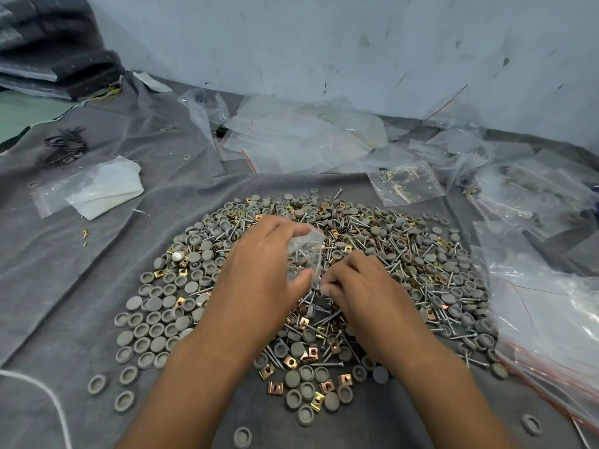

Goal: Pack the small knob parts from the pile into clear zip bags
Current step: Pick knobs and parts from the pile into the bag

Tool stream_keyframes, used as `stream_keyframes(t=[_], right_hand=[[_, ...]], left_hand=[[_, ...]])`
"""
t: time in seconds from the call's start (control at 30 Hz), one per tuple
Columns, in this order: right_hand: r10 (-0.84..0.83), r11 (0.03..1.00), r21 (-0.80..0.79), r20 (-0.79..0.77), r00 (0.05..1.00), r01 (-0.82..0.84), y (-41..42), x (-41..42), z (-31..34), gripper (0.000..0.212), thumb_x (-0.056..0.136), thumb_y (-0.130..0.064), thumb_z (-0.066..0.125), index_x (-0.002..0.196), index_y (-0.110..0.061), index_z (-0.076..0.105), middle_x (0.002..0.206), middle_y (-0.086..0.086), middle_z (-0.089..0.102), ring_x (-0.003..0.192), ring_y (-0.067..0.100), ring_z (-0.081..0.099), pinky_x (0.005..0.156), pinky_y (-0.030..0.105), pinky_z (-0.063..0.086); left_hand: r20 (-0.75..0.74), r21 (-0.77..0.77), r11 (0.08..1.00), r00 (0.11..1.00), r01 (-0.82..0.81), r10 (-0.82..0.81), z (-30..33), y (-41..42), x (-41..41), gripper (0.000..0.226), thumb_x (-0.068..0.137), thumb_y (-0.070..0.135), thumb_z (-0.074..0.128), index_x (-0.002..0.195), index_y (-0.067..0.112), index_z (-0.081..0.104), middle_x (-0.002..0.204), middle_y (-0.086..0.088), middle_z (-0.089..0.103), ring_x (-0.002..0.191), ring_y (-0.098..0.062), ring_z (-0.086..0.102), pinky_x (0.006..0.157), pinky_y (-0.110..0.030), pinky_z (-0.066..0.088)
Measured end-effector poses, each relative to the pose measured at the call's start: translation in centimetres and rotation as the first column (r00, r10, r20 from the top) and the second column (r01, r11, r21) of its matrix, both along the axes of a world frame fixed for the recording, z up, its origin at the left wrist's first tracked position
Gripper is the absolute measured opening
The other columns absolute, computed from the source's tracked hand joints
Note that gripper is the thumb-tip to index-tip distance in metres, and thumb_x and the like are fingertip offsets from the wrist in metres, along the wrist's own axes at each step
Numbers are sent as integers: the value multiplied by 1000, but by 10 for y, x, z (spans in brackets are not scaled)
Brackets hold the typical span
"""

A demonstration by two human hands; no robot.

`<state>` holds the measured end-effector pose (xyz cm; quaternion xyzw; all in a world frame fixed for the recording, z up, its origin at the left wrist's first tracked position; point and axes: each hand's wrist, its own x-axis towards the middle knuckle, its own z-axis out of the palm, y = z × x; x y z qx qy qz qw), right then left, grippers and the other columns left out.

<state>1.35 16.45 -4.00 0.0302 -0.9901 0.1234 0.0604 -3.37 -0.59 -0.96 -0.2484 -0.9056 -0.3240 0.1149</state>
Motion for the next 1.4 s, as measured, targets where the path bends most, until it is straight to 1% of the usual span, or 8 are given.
stream_keyframes(t=[0.17,0.33,0.43,0.63,0.9,1.07,1.23,1.4], right_hand=[[-34,973,-226,21,999,37,9,-4,7,14,98,-51,46,101,-41,56,106,-26,47,106,-1,38,82,23,35],[-90,972,-226,-131,987,59,7,2,10,5,96,-45,54,98,-41,57,103,-26,48,99,-6,38,75,12,34],[-7,960,-278,9,1000,9,5,4,10,6,94,-43,61,93,-43,55,93,-26,54,95,-11,49,72,14,43],[50,999,-2,169,984,-50,1,4,10,15,93,-45,67,108,-42,68,97,-21,51,96,2,42,76,27,36],[106,978,162,159,982,-132,1,6,10,16,102,-47,52,113,-40,62,109,-15,50,102,11,39,85,30,38],[90,981,-183,157,983,-60,11,6,18,21,96,-58,45,102,-45,59,102,-27,48,102,-2,40,86,23,36],[14,741,-655,-211,977,-152,2,11,36,17,97,-47,56,94,-35,67,80,-17,63,70,1,58,62,11,41],[-54,920,-369,-456,888,-133,-14,4,33,17,93,-23,71,108,-20,77,97,-13,72,88,-2,65,81,10,48]], left_hand=[[3,8,1000,1000,4,-4,1,0,0,55,82,34,76,133,33,55,114,24,46,93,2,41,95,-21,42],[-5,7,1000,1000,-2,2,0,-1,-1,55,81,35,75,132,33,55,107,25,43,90,3,39,94,-22,42],[-17,10,1000,1000,-3,3,0,-1,-1,55,81,34,75,132,33,56,106,26,42,89,4,38,93,-21,40],[-34,19,1000,999,0,0,-1,-1,-2,54,81,32,77,131,32,57,98,29,38,87,4,37,88,-20,39],[-30,26,1000,1000,1,0,-1,-2,-3,54,81,32,76,132,31,57,94,31,35,86,3,37,89,-21,39],[-35,23,1000,999,6,-5,-1,-2,-2,54,81,32,77,132,31,57,104,26,42,88,3,38,91,-22,41],[-27,6,1000,1000,11,-11,-2,-1,-2,55,81,37,76,132,31,56,112,22,46,92,1,41,93,-25,43],[-34,-4,1000,999,27,-27,-1,3,0,51,82,43,65,130,30,58,111,20,49,90,2,40,91,-25,45]])
